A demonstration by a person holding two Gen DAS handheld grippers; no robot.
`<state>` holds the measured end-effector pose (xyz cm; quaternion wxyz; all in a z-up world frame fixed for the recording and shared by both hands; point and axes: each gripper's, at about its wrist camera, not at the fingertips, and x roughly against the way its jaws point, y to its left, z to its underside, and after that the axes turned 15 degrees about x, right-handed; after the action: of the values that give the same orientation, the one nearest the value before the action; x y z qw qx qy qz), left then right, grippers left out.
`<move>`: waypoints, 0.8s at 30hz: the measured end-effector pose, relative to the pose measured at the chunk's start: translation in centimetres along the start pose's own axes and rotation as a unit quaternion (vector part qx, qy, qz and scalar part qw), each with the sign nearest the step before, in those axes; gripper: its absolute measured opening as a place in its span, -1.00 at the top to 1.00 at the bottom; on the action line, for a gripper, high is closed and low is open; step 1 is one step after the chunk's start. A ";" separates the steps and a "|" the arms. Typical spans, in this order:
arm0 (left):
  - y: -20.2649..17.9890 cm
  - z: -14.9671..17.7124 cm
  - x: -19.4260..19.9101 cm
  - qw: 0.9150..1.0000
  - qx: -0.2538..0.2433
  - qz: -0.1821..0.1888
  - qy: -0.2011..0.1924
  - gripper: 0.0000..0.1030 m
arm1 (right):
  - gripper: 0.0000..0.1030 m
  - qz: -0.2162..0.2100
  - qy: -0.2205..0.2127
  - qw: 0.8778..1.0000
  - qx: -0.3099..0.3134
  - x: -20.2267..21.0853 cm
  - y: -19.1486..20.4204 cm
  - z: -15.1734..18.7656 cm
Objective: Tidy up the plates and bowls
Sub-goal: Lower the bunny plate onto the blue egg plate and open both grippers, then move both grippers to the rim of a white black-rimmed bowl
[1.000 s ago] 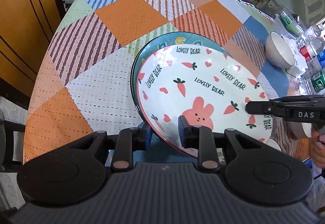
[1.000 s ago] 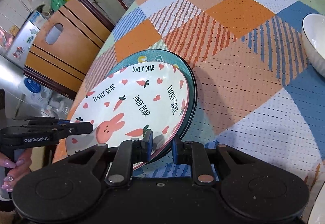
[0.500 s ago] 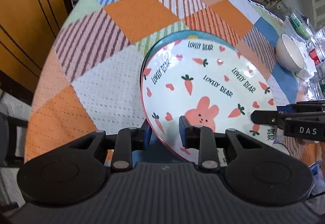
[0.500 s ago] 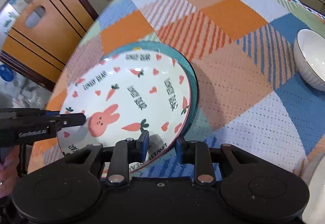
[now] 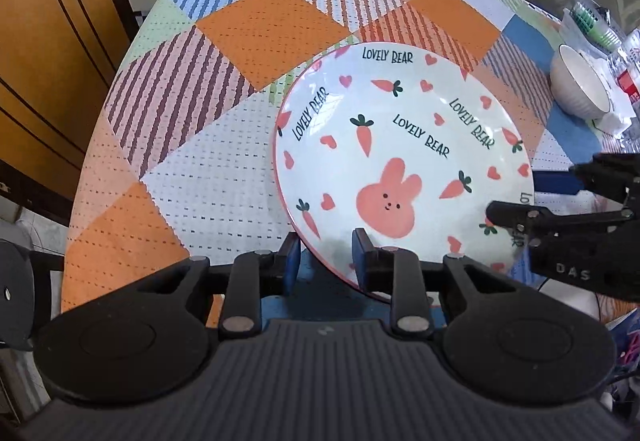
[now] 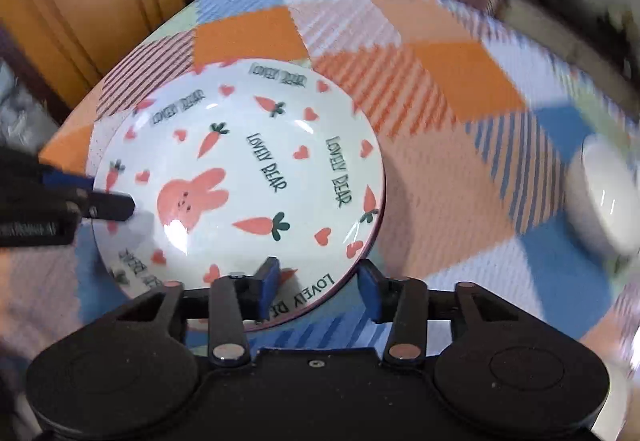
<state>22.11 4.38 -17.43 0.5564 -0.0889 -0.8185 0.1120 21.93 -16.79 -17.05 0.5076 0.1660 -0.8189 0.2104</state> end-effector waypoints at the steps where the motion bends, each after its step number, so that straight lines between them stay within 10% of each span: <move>1: 0.0 0.0 0.0 1.000 0.001 0.000 0.001 0.50 | 0.00 0.003 -0.007 1.000 0.002 0.0 -0.1 0.1; 24: -4.9 4.3 11.3 0.998 -0.037 0.030 -0.044 0.47 | 0.05 -0.009 -0.135 0.991 -0.023 12.4 -2.8 5.1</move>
<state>13.86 2.32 -7.49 0.5124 -0.1288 -0.8429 0.1019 14.05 -22.53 -7.41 0.3977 0.1885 -0.8830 0.1631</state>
